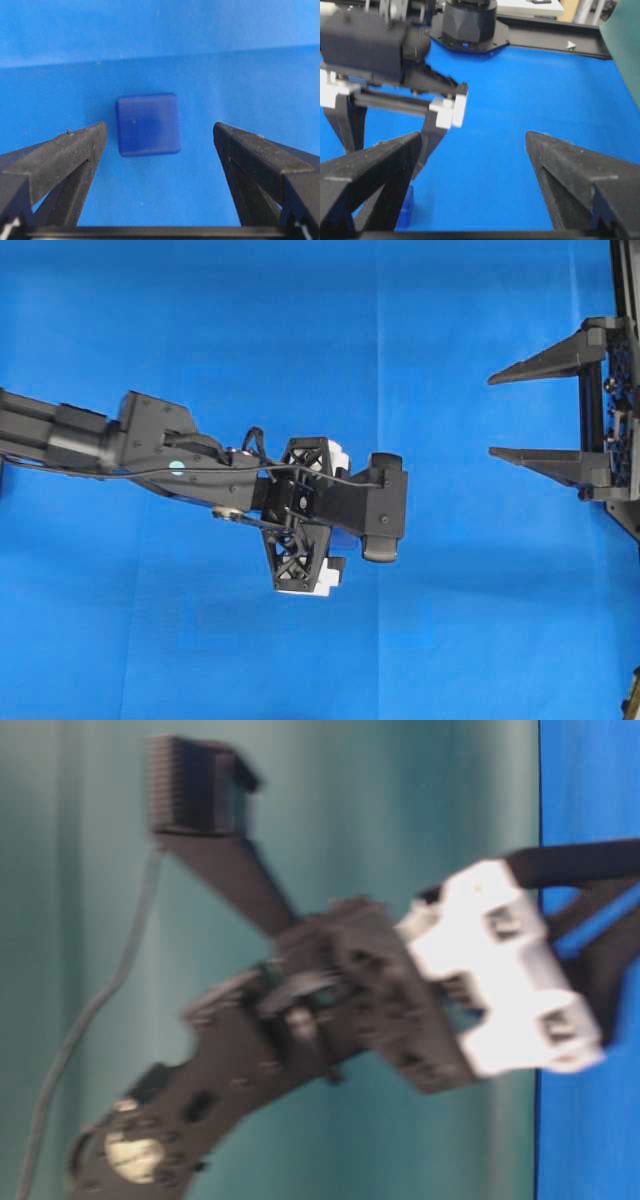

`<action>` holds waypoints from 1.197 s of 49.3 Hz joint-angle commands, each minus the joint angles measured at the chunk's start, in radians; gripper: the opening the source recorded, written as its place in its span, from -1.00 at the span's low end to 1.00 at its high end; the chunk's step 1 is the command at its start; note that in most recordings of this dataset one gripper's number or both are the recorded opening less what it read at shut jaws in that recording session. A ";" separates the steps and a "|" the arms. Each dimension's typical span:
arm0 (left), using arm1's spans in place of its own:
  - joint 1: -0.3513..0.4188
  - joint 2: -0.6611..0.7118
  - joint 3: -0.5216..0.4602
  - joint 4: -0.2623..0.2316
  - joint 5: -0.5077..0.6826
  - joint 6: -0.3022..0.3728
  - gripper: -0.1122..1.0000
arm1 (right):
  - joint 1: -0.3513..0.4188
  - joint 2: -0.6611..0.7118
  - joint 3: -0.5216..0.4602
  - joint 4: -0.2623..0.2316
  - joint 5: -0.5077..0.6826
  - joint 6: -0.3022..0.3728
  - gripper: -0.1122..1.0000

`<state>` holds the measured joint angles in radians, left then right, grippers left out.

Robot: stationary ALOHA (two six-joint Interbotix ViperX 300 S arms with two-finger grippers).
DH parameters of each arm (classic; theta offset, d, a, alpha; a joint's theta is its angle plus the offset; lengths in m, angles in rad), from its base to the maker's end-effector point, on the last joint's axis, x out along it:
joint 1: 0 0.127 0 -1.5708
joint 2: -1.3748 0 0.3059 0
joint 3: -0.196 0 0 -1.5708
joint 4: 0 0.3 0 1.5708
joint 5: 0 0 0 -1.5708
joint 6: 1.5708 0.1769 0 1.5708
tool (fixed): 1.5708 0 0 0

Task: Handover the blue block to the right arm after grasping it with the left arm, then place it in the designated position.
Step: 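Lower the left gripper around the blue cube and close it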

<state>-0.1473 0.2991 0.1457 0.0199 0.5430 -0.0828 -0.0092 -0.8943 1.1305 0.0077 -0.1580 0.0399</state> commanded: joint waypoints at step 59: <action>0.020 0.135 -0.018 0.003 -0.060 -0.017 0.17 | -0.006 0.023 -0.021 0.005 -0.005 0.002 0.93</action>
<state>-0.1227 0.4510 0.1473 0.0245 0.4786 -0.0997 -0.0123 -0.8759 1.1305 0.0092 -0.1595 0.0399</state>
